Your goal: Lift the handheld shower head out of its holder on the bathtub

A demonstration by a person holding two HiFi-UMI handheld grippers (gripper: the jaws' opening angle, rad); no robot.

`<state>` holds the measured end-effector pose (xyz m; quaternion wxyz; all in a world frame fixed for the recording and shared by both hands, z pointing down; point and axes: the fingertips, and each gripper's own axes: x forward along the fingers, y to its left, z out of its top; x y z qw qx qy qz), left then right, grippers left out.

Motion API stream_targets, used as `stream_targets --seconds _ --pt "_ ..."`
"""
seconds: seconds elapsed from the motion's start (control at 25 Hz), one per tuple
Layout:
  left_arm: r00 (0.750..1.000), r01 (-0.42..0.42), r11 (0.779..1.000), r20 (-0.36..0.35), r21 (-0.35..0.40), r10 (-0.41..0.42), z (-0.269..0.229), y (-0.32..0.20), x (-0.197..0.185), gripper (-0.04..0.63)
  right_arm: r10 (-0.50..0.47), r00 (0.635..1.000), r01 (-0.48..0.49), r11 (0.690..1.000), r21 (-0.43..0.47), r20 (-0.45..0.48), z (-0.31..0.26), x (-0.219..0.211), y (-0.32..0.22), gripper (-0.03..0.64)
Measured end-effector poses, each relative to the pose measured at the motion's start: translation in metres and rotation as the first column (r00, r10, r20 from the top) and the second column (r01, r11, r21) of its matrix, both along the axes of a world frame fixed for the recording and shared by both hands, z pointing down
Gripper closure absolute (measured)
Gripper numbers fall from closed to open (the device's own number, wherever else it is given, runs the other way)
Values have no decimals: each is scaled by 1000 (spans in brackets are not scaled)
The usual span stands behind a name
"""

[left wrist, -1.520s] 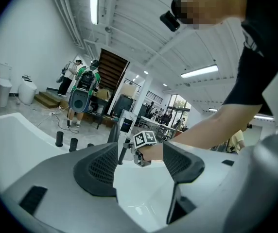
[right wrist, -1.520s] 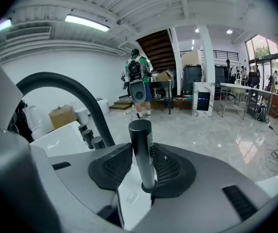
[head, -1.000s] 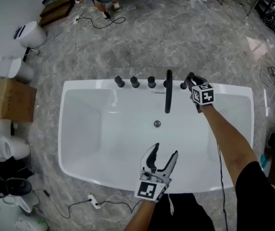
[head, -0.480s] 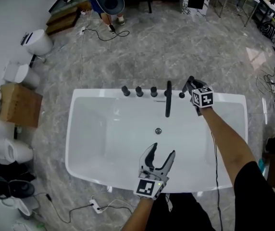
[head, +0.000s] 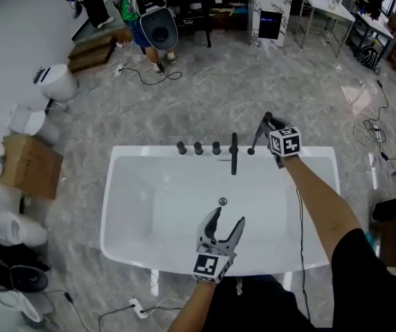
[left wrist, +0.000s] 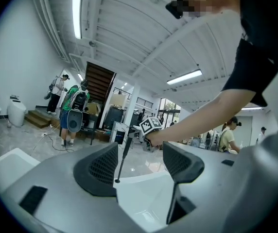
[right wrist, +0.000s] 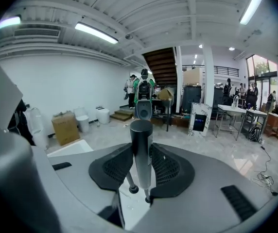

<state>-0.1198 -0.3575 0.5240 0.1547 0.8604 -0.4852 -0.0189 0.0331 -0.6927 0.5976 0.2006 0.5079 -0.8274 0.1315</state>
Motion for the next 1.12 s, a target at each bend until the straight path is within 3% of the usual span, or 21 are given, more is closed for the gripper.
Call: stream_targets --seconds 0.48,1.0,1.12 --pt "999 -38 998 -6 50 39 -49 45 -22 349 41 999 -41 996 84 -8 -105 -7 48 505" --pt "998 -63 994 10 94 62 -69 52 -58 466 99 994 -107 981 159 55 -175 -15 63 505" --pt "997 -71 993 24 99 69 -70 54 -55 523 100 994 -107 979 173 48 -182 -11 67 505"
